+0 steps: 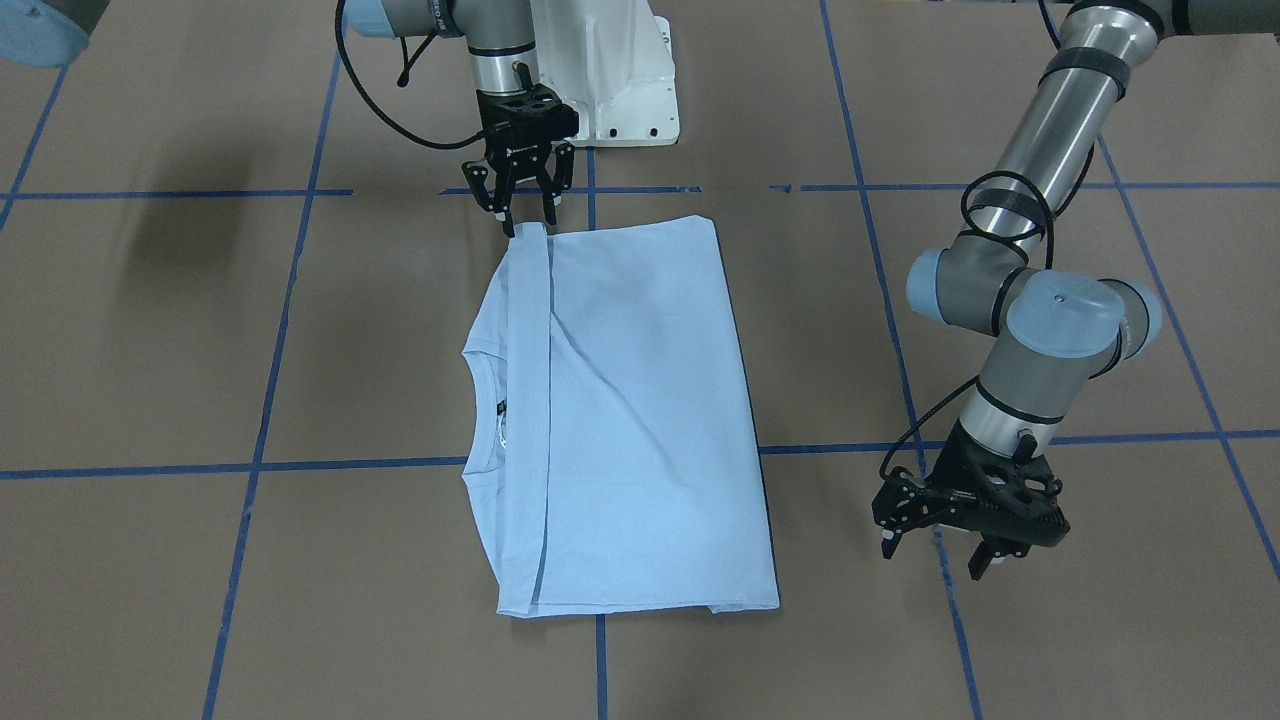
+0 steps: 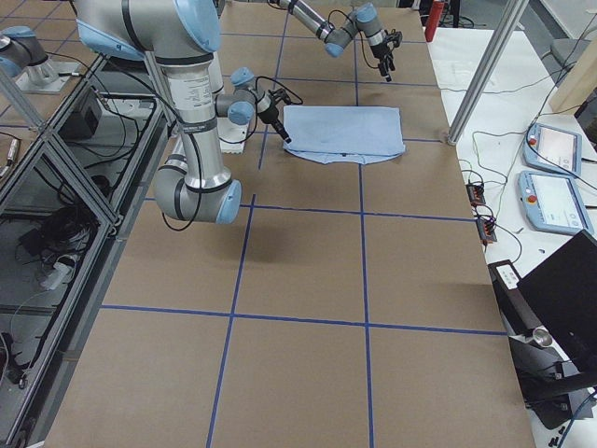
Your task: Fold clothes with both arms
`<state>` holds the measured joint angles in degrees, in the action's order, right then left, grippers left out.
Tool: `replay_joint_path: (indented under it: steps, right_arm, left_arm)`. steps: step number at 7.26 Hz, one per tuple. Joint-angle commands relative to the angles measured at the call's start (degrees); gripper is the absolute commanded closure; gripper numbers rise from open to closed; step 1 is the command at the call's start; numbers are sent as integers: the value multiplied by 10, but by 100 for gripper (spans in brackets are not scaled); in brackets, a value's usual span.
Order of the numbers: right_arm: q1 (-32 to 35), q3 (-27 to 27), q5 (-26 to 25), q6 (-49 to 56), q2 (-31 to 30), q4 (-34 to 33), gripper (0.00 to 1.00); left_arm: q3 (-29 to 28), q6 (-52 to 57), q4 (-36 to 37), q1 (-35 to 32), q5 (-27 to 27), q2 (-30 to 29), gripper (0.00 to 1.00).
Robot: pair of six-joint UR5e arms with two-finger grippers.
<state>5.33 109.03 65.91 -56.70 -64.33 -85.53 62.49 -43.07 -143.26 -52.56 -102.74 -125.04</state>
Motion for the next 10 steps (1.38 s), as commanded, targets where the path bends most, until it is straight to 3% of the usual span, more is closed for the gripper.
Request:
replay_joint_path:
  steps: [1, 3, 8, 10]
  right_arm:
    - [-1, -4, 0, 3, 9, 0, 65]
    - [-1, -4, 0, 3, 13, 0, 100]
    - [13, 22, 4, -8, 9, -2, 100]
    - [37, 57, 55, -40, -56, -4, 100]
  left_arm:
    - [0, 0, -1, 0, 0, 1, 0]
    - [0, 0, -2, 0, 0, 1, 0]
    - [4, -4, -2, 0, 0, 3, 0]
    - [5, -4, -2, 1, 0, 7, 0]
